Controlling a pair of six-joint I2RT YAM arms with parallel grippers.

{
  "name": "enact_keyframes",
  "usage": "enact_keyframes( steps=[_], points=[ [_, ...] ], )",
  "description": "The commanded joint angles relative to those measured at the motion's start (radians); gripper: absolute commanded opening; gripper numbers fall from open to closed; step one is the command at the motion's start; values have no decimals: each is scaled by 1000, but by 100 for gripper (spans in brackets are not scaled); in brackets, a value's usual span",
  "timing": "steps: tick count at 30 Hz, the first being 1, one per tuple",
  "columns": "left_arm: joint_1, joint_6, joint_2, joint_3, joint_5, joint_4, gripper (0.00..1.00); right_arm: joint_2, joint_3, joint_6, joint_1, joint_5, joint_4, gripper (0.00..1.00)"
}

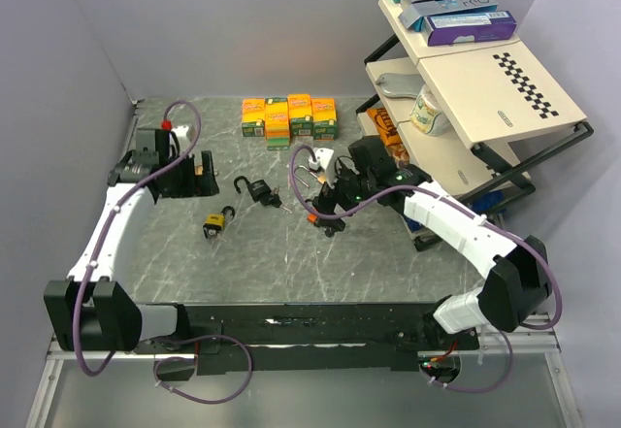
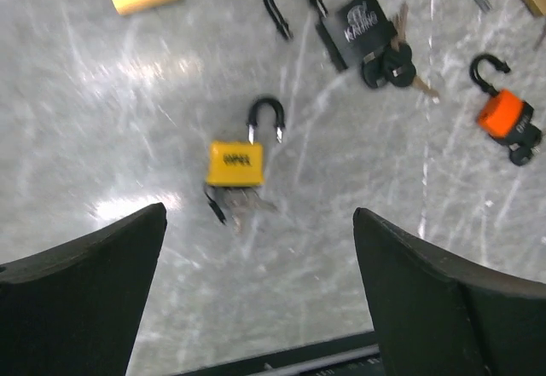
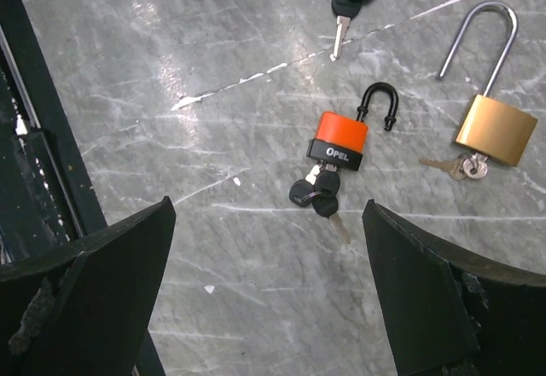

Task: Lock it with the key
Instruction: Pick up the lock from the center of the board.

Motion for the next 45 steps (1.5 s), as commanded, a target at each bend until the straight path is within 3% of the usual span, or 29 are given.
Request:
enact_keyframes(
  steps=[1, 4, 7, 8, 11, 16, 19, 22, 26, 31, 33, 36, 37, 42, 45],
  points=[
    [15, 150, 94, 181, -51, 17, 96, 28, 68, -14, -7, -14, 39, 100],
    [66, 216, 227, 316, -42, -12, 96, 47, 86, -22, -7, -10, 33, 100],
    [109, 322, 402, 487, 125, -149, 96, 76, 115, -25, -5, -10, 4, 100],
    [113, 423, 455, 597, 189, -203, 96, 83, 131, -30, -5, -15, -11, 100],
    [121, 618, 690, 810, 211, -360, 96, 116, 167, -48, -7, -39, -53, 100],
    [118, 934, 848, 1035, 189, -503, 96, 169, 220, -77, -8, -76, -116, 100],
    [118, 1113, 879, 1022, 146, -499, 96, 186, 226, -82, -11, -90, -127, 100],
    [101, 1161, 913, 988, 129, -494, 96, 206, 236, -88, -13, -86, -136, 100],
    [32, 1125, 958, 987, 63, -506, 96, 231, 255, -83, -19, -79, -134, 100],
    [-19, 1102, 866, 772, 40, -335, 96, 248, 266, -74, -30, -93, -136, 100],
    [-31, 1071, 875, 785, 64, -327, 96, 251, 263, -76, -33, -99, -136, 100],
    [-83, 946, 953, 993, 102, -377, 96, 263, 269, -71, -34, -116, -137, 100],
    [-121, 971, 986, 1033, 133, -464, 96, 271, 272, -68, -34, -124, -140, 100],
    [-108, 1094, 941, 916, 123, -317, 96, 284, 287, -59, -36, -130, -148, 100],
    [-51, 1204, 1026, 986, 101, -455, 96, 275, 276, -62, -39, -124, -147, 100]
  ],
)
